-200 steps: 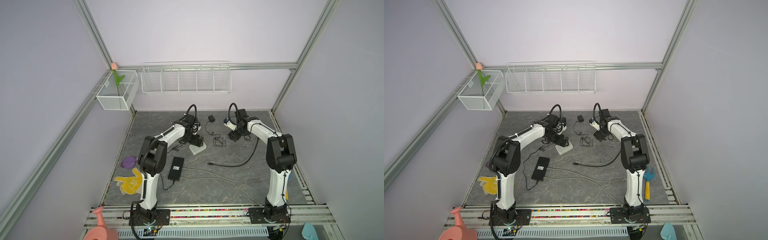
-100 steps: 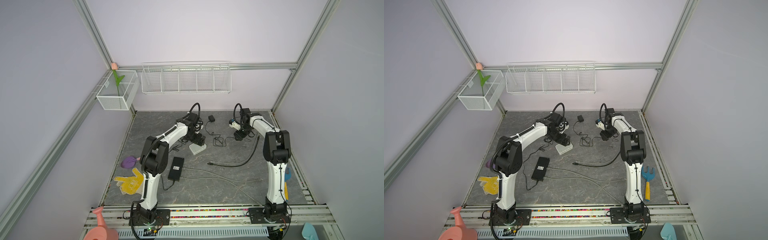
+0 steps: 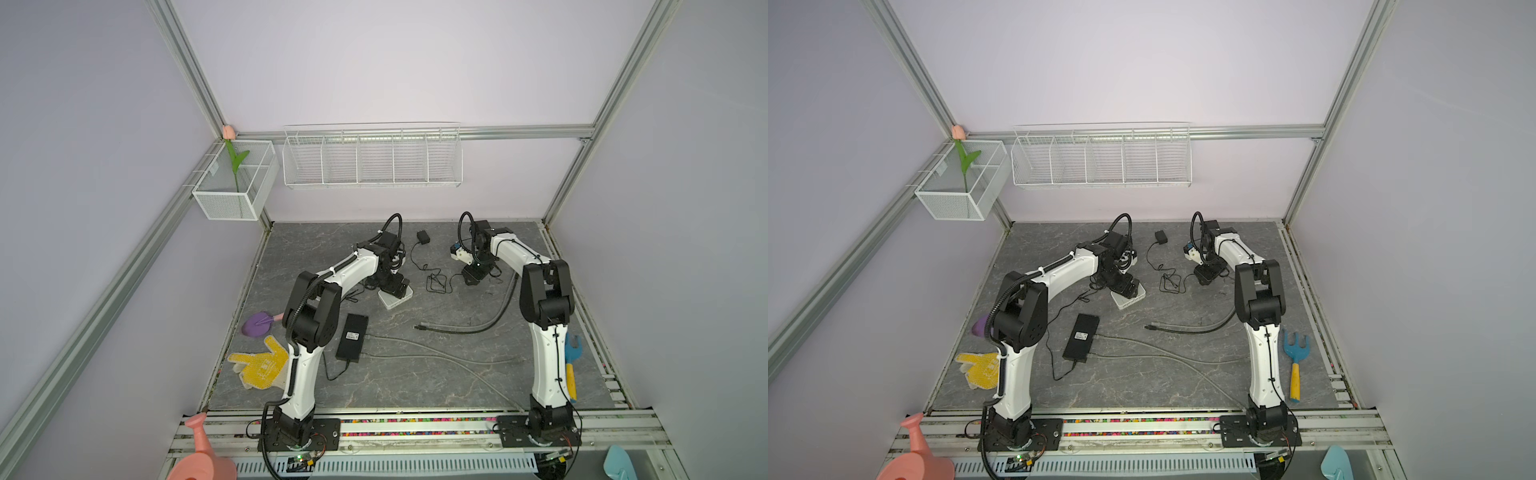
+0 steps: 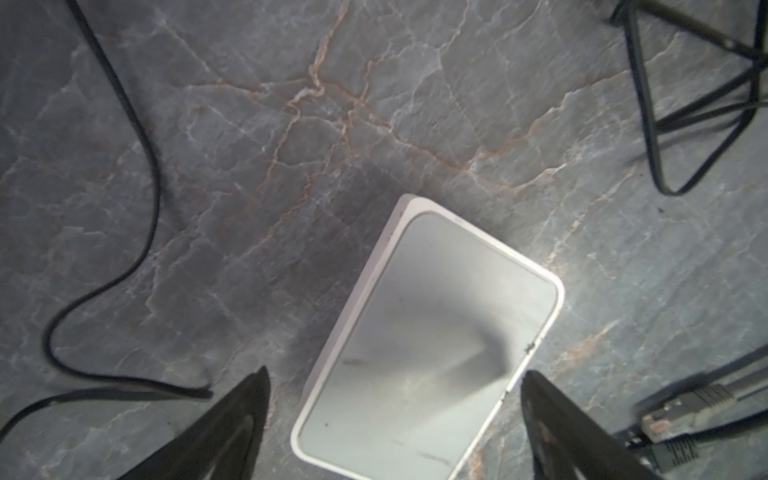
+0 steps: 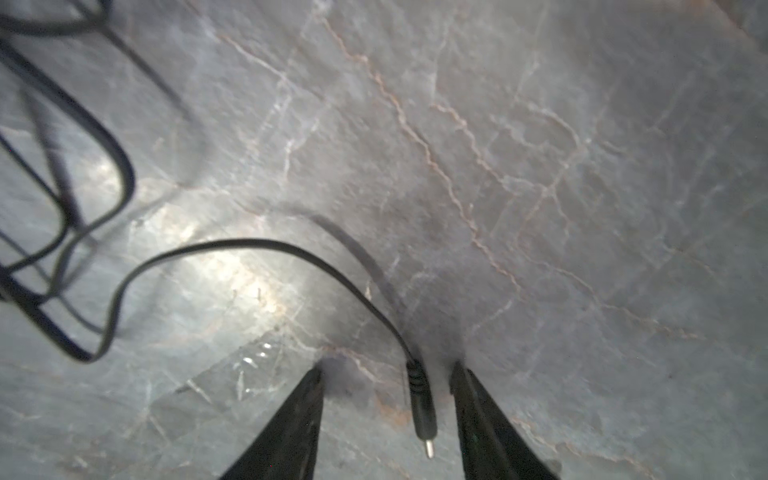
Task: Insert the plug into the switch port
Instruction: 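Grasp the black cable plug with the right gripper while the left grasps the white box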
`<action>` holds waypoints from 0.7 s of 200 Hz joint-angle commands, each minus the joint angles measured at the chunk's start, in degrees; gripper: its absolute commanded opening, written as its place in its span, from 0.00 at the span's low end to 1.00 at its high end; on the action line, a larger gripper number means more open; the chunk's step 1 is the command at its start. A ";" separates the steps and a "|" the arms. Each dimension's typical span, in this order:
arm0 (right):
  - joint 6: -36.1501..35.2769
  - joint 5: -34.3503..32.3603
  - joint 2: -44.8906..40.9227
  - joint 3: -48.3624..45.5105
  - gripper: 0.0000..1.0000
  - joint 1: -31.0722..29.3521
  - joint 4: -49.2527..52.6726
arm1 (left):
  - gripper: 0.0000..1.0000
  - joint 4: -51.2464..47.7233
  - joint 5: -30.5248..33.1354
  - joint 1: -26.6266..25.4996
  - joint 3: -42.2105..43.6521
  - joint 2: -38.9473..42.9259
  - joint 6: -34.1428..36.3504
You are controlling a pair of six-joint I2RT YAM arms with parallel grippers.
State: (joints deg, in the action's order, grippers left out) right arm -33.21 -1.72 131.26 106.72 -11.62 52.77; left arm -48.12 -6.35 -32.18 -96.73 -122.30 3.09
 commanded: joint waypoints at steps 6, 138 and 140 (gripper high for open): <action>-0.56 -0.40 2.36 0.75 0.50 0.19 1.66 | 0.92 -1.84 0.98 -1.20 0.05 -1.56 0.44; 5.17 -1.46 -4.26 -7.23 0.13 -3.67 0.03 | 0.69 -7.33 5.19 -4.36 -2.15 -7.83 -0.98; 5.28 -1.34 -4.32 -7.51 0.12 -3.67 -0.05 | 0.68 -7.36 5.20 -4.37 -2.08 -7.90 -1.00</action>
State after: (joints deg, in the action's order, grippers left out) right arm -30.22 -4.71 129.03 102.91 -14.61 52.23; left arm -51.51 -1.15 -35.33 -98.63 -126.37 2.13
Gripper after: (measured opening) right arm 0.143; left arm 0.729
